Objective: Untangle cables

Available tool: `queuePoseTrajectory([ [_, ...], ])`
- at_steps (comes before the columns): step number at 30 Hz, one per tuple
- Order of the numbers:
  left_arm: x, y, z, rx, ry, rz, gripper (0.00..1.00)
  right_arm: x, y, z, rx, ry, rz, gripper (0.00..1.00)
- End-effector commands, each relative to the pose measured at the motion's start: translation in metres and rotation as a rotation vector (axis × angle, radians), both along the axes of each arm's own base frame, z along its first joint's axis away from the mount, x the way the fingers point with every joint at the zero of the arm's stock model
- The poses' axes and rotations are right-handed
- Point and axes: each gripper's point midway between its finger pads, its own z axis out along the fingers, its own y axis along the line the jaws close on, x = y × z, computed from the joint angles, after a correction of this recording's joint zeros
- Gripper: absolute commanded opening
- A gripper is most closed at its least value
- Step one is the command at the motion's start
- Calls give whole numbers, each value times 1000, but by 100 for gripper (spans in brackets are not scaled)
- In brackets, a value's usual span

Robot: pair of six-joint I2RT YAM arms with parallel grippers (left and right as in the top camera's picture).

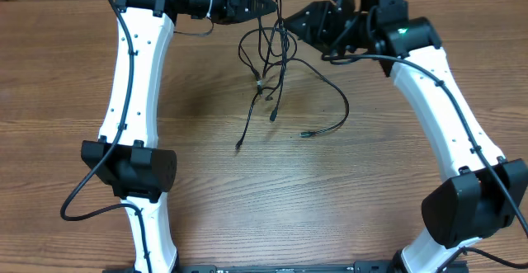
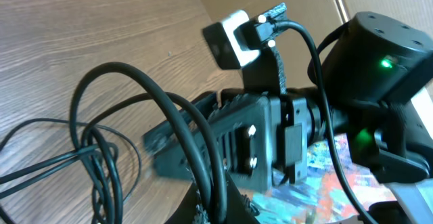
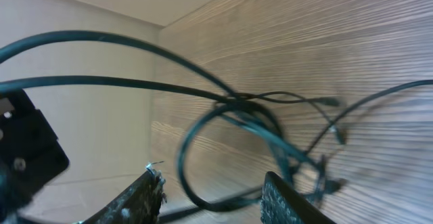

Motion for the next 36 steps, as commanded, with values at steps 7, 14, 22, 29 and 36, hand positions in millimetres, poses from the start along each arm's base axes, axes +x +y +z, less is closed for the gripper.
queuePoseTrajectory([
  [7,-19,-17,33,-51,-51,-45,4,-5,42,-44,-36,127,-11,29],
  [14,13,13,-2,200,-205,89,4,-14,11,-15,-34,113,-36,4],
  [22,27,58,-65,645,-204,216,4,-58,-86,137,164,-179,-95,4],
  [29,34,81,-75,771,-198,285,4,-88,-190,176,184,-247,-317,4],
  [36,42,81,-70,751,-203,336,4,-100,-317,104,-76,-27,-781,4],
])
